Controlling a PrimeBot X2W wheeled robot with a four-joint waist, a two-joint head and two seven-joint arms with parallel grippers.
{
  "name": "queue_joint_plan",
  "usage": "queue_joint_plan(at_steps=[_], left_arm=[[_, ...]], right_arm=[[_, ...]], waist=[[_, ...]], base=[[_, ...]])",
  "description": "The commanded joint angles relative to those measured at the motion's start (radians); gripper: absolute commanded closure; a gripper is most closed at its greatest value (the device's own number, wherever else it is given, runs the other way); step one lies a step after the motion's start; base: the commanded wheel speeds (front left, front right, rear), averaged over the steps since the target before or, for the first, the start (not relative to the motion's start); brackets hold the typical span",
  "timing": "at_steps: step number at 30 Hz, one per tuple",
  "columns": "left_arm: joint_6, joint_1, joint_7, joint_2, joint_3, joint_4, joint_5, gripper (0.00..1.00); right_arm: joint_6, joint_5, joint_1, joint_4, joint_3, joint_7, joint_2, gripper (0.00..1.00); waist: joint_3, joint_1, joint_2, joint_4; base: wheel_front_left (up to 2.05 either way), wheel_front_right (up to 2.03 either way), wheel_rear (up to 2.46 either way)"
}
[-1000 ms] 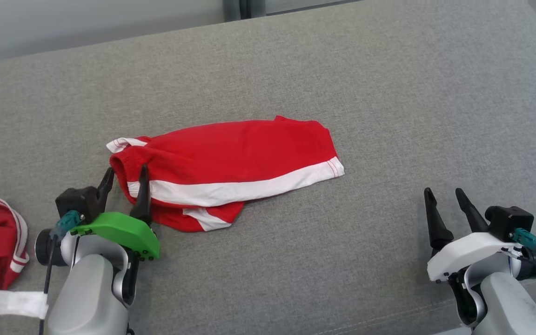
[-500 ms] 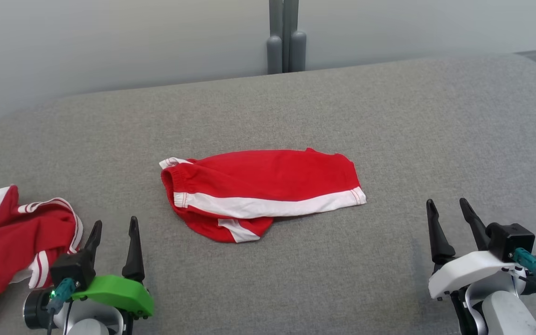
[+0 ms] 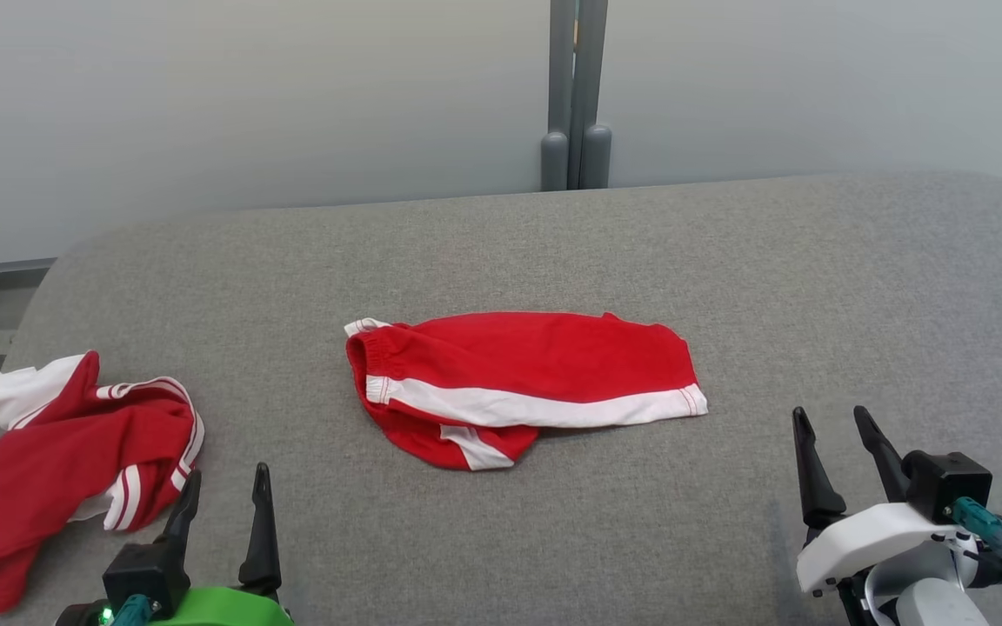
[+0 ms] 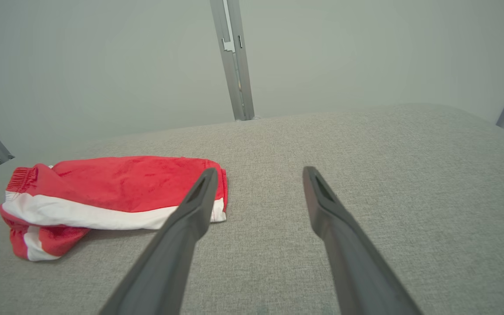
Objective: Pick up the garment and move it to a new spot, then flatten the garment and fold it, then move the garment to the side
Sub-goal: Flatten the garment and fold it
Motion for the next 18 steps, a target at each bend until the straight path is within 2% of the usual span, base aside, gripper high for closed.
queue_joint_plan(at_steps=[1,18], left_arm=[[-0.001,0.025,-0.001,0.000,0.000,-0.016,-0.001,0.00],[-0.002,0.025,-0.001,-0.001,-0.053,-0.030,-0.006,0.00]], right_arm=[[-0.001,-0.010,0.019,-0.002,-0.003,-0.003,0.004,0.00],[-0.001,-0.016,0.009,0.003,0.003,-0.003,0.009,0.00]], waist=[[-0.006,0.0000,0.0000,0.006],[0.014,0.0000,0.0000,-0.006]], base=[[0.00,0.00,0.00],[0.00,0.00,0.00]])
